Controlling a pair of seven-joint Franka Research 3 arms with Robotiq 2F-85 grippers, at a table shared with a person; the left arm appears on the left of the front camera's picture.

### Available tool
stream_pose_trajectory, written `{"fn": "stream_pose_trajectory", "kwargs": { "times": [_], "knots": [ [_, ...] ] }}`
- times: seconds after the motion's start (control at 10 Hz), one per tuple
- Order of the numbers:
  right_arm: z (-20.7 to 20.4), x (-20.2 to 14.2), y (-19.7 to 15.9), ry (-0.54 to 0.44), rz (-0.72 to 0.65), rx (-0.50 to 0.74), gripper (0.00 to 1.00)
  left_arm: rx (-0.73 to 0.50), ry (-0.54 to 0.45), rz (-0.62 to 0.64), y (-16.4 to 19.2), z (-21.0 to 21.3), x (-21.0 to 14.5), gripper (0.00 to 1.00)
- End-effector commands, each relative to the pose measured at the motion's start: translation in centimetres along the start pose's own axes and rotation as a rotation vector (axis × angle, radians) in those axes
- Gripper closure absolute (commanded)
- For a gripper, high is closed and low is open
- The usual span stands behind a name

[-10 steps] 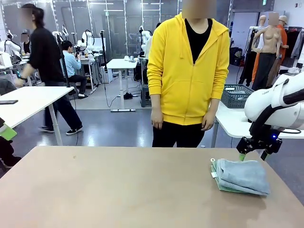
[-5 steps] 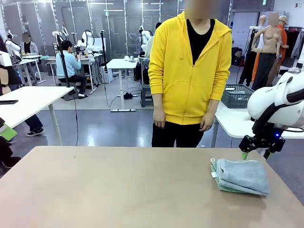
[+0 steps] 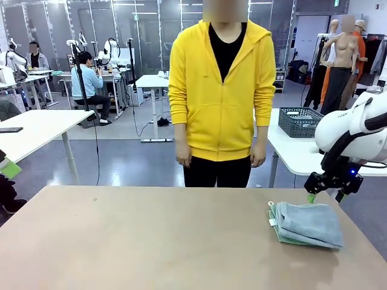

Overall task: Fold the towels and place them in the basket.
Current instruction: Stack the folded Towel with hook on the right side of the table.

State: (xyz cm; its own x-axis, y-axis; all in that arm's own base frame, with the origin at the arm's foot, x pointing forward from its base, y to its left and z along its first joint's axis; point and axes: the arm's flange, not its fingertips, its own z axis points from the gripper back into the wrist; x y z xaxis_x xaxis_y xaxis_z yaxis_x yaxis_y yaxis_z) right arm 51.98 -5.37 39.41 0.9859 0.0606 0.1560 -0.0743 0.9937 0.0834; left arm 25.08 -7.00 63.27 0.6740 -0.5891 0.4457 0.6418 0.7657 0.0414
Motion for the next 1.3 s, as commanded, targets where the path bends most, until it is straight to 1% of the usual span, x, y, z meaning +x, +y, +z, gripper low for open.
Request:
{"fn": "stream_pose_trajectory", "kwargs": {
  "times": [0.0, 0.1, 0.2, 0.3, 0.4, 0.6, 0.8, 0.9, 1.0, 1.2],
  "knots": [
    [0.0, 0.0, 0.0, 0.0, 0.0, 0.0, 0.03, 0.0, 0.001, 0.001, 0.0, 0.0, 0.1, 0.0],
    [3.8, -1.2, 1.9, -0.117, 0.086, -0.063, 0.0, 0.0, 0.0, 0.0, 0.0, 0.0, 0.0, 0.0],
    [7.8, -2.8, 3.4, -0.177, 0.176, -0.036, 0.0, 0.006, -0.037, -0.052, 0.0, 2.7, 1.4, 0.0],
    [11.0, -4.2, 4.2, -0.209, 0.235, -0.067, 0.0, 0.006, -0.048, -0.058, 0.2, 4.9, 2.0, 0.0],
    [13.6, -5.0, 4.8, -0.221, 0.29, -0.071, 0.0, -0.04, -0.054, -0.041, 0.7, 6.3, 2.2, 0.0],
    [18.6, -7.2, 6.5, -0.253, 0.372, -0.052, 0.0, -0.022, -0.055, -0.033, 1.3, 6.6, 2.0, 0.0],
    [23.4, -10.8, 9.0, -0.268, 0.442, 0.038, 0.0, 0.003, -0.093, -0.026, 1.7, 7.0, 1.8, 0.0],
    [24.4, -12.3, 9.9, -0.274, 0.475, 0.059, 0.0, 0.024, -0.1, -0.016, 2.0, 6.2, 2.1, 0.0],
    [25.4, -14.5, 11.2, -0.288, 0.501, 0.033, 0.0, 0.058, -0.104, -0.015, 2.4, 4.9, 2.8, 0.0],
    [27.5, -17.6, 12.4, -0.334, 0.52, 0.016, 0.0, 0.06, -0.102, -0.007, 2.5, 4.0, 3.2, 0.0]
  ]
}}
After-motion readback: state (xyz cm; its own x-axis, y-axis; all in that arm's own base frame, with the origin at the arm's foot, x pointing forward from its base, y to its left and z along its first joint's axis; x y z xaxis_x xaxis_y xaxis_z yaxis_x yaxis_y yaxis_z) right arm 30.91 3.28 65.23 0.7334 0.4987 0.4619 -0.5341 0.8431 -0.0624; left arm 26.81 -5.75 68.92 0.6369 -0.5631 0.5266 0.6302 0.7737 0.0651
